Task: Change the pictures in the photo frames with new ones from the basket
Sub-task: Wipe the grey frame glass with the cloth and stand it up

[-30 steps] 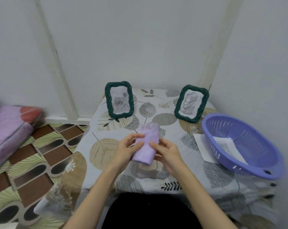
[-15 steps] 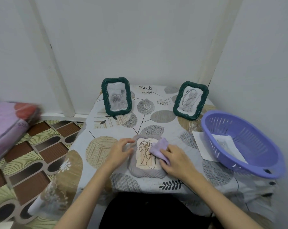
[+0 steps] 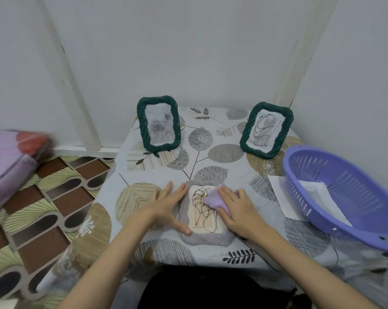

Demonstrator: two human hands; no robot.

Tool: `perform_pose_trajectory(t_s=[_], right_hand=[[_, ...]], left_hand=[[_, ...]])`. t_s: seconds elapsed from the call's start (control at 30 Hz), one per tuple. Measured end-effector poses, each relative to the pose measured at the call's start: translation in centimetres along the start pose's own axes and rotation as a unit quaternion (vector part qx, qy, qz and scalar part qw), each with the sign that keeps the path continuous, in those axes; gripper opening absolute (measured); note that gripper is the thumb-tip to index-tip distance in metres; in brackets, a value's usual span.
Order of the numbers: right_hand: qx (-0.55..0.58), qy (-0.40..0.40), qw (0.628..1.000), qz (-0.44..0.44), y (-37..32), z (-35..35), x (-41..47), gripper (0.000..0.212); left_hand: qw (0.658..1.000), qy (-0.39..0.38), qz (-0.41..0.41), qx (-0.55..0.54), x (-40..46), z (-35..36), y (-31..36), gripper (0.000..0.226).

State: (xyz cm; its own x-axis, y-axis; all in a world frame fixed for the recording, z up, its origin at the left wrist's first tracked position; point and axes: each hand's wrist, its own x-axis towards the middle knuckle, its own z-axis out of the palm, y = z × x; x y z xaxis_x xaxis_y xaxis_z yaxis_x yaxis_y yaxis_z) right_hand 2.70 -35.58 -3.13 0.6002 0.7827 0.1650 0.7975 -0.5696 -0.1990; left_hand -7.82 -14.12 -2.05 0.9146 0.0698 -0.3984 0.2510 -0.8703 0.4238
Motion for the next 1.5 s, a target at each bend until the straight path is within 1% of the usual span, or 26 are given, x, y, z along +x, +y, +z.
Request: perform_pose_trajectory(t_s=[0.07,0.17,0.23,0.3,0.37,0.43,0.5,0.57,0.63,0.67,0.8,0.87,0.9,0.97,1.03,1.1,1.17,1.27,1.33,1.4,1.43,1.5], right_hand=[[-0.009,-0.012,1.0,-0.001,-1.1,0.1,1.7,0.069],[0.027,-0.027,0.999,-0.008,-3.5,0.3,3.4,0.065],[0.042,-0.007,0.999,-0.034,-4.1,0.7,3.0,0.054],[0.048,0.012,0.998,-0.033,-3.4,0.8,1.8,0.045],[0.033,-0.007,0.999,0.001,-2.4,0.6,0.6,0.048],[0.005,-0.018,0.999,0.033,-1.7,0.6,0.2,0.056],[-0.028,-0.015,0.999,0.042,-1.7,0.5,0.8,0.056],[-0.052,0.017,0.998,0.044,-1.9,0.4,1.9,0.055],[-0.037,0.002,0.998,0.042,-2.0,0.4,2.9,0.062],[-0.016,-0.006,0.999,0.037,-2.1,0.6,3.1,0.062],[0.052,-0.013,0.998,-0.022,-2.3,0.9,2.0,0.05],[0.079,-0.016,0.995,-0.056,-1.4,0.8,1.0,0.051],[0.084,-0.018,0.995,-0.059,-0.9,0.7,0.8,0.052],[0.064,-0.018,0.997,-0.03,-0.1,0.4,1.0,0.06],[0.054,0.009,0.999,0.005,-0.1,0.4,1.8,0.069],[0.095,0.018,0.994,0.053,-0.8,0.4,2.4,0.072],[0.132,0.016,0.989,0.066,-1.3,0.7,2.2,0.066],[0.146,0.038,0.989,0.009,-1.1,0.9,1.3,0.048],[0.17,0.05,0.984,0.01,-0.9,0.6,1.5,0.037],[0.154,0.069,0.986,0.008,-0.9,0.5,1.8,0.029],[0.136,0.06,0.989,-0.002,-1.0,0.7,1.7,0.034],[0.103,0.025,0.994,-0.032,-0.8,1.1,1.2,0.052]], left_hand=[[1.0,0.005,0.007,0.017,0.1,0.0,0.0,0.136],[0.999,0.018,0.004,0.029,0.2,0.1,-0.1,0.131],[0.999,0.032,-0.003,0.038,0.3,0.4,-0.4,0.131],[0.999,0.036,-0.018,0.034,0.3,0.7,-0.7,0.129],[0.999,0.037,-0.026,0.029,0.3,0.8,-0.8,0.126],[0.999,0.035,-0.025,0.031,0.2,0.8,-0.8,0.125],[0.999,0.028,-0.026,0.033,0.3,0.8,-0.8,0.125],[0.999,0.024,-0.029,0.032,0.3,0.8,-0.8,0.125],[0.999,0.024,-0.03,0.032,0.5,0.7,-0.8,0.125],[0.999,0.023,-0.032,0.031,0.5,0.7,-0.7,0.126],[0.999,0.02,-0.035,0.031,0.4,0.8,-0.8,0.126],[0.999,0.02,-0.036,0.031,0.5,0.8,-0.9,0.126],[0.999,0.021,-0.035,0.031,0.5,0.8,-1.0,0.126],[0.999,0.021,-0.034,0.031,0.6,0.8,-1.0,0.126],[0.999,0.021,-0.035,0.031,0.5,0.8,-1.0,0.126],[0.999,0.02,-0.035,0.03,0.5,0.8,-1.0,0.126],[0.999,0.022,-0.035,0.029,0.5,0.8,-1.0,0.126],[0.999,0.023,-0.034,0.028,0.5,0.8,-0.9,0.126],[0.999,0.021,-0.033,0.03,0.5,0.8,-0.9,0.126],[0.999,0.019,-0.033,0.032,0.5,0.8,-0.9,0.127],[0.999,0.02,-0.034,0.032,0.5,0.8,-0.9,0.127],[0.999,0.02,-0.035,0.03,0.5,0.7,-0.9,0.126]])
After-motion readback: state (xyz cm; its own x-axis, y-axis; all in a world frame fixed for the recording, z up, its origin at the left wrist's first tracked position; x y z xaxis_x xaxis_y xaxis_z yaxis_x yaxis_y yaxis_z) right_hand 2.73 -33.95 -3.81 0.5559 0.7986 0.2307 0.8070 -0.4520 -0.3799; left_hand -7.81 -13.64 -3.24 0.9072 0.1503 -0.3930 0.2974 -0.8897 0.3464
